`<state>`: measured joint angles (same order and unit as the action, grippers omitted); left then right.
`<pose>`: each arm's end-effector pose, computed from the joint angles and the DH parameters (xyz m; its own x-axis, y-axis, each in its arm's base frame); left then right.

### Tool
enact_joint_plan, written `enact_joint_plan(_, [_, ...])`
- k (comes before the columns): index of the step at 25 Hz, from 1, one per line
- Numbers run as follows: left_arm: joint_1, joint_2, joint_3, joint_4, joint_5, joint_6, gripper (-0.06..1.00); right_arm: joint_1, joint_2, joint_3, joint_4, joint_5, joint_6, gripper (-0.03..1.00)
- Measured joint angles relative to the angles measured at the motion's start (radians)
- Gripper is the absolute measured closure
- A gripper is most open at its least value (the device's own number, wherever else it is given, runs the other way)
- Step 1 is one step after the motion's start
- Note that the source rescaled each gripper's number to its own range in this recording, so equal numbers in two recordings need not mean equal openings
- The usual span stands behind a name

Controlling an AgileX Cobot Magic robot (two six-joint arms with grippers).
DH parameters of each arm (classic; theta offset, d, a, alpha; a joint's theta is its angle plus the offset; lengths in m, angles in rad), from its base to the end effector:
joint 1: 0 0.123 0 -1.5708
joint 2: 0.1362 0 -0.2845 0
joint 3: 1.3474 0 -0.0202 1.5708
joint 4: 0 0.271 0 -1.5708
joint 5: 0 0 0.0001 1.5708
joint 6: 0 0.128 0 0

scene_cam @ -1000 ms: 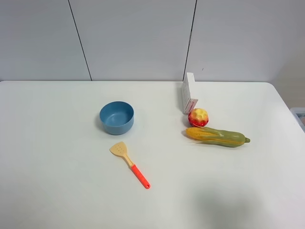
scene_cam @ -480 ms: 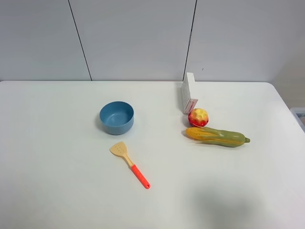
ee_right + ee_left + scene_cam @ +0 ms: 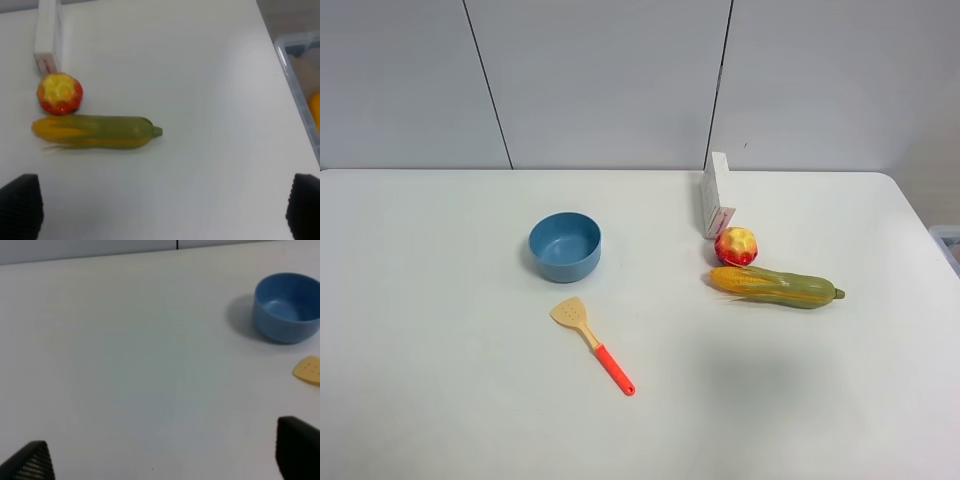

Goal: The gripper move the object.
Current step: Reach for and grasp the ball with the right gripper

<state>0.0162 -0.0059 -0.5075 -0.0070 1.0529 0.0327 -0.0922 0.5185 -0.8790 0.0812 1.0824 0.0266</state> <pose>0.0452 0.0000 0.2738 -0.4371 0.0221 -0.8991 0.0021 0.9997 0.0236 0.1131 -0.0012 0.3561 -0.5859 0.1190 -0.8016 0.0724 0.9929 0.0945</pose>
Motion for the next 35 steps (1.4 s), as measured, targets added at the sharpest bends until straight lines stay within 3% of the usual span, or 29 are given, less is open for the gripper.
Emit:
enact_joint_plan(13, [0.0, 0.0, 0.0, 0.0, 0.0, 0.0, -0.06, 0.0, 0.627, -0.507, 0.063, 0.126, -0.027, -0.03])
enact_joint_plan(26, [0.0, 0.0, 0.0, 0.0, 0.0, 0.0, -0.06, 0.006, 0.973, -0.705, 0.171, 0.134, -0.059, -0.03])
enact_joint_plan(30, [0.0, 0.0, 0.0, 0.0, 0.0, 0.0, -0.06, 0.058, 1.02, -0.767, 0.139, 0.136, -0.059, -0.03])
enact_joint_plan(35, [0.0, 0.0, 0.0, 0.0, 0.0, 0.0, -0.06, 0.239, 1.093, -0.871, 0.008, 0.136, 0.023, -0.03])
